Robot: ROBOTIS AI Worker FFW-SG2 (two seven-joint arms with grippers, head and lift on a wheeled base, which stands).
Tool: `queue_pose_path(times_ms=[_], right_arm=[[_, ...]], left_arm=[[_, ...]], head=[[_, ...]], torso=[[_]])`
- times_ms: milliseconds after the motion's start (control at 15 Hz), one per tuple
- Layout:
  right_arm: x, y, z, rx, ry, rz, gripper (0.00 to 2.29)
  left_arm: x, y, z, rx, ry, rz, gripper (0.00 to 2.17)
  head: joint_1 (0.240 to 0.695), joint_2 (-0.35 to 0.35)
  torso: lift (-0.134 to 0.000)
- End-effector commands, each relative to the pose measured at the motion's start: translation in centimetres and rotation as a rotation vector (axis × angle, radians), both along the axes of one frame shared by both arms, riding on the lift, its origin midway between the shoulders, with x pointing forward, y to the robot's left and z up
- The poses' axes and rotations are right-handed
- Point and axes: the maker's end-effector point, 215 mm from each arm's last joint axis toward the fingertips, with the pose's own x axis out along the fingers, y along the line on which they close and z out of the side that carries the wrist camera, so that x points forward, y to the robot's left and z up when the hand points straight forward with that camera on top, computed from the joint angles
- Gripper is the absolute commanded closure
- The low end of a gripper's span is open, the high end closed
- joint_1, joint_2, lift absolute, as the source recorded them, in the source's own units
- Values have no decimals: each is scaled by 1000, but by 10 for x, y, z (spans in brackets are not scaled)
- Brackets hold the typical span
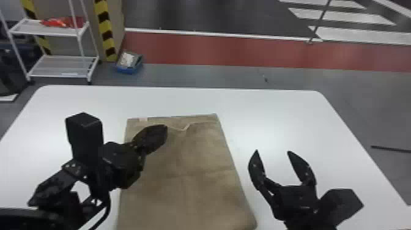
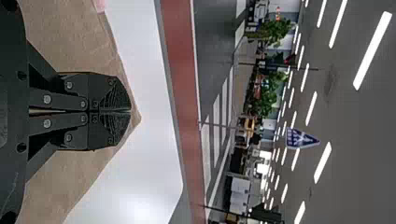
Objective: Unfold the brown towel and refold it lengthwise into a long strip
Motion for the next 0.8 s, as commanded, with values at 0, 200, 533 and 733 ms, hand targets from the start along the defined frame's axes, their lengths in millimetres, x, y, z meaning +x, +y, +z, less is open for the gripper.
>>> queue_pose_path(times_ms=[0,200,533,733], right_arm=[[-1,-3,3,5,-11,-6,117],[-1,-5,5,10,-17,-9,120],[0,-7,7,-7,-23,-3,120],[11,18,24,-168,-33,104,120]], left_arm=[[-27,-24,-3,-21,43,-64,1193],[-61,-53,-20,-29,127,-156,-1],[-65,-56,-22,-37,137,-162,22],[-52,-31,-28,-32,138,-95,22]], head=[[695,-180],[695,-247],[695,-297],[695,-287]], torso=[[-123],[-123],[-123],[-123]])
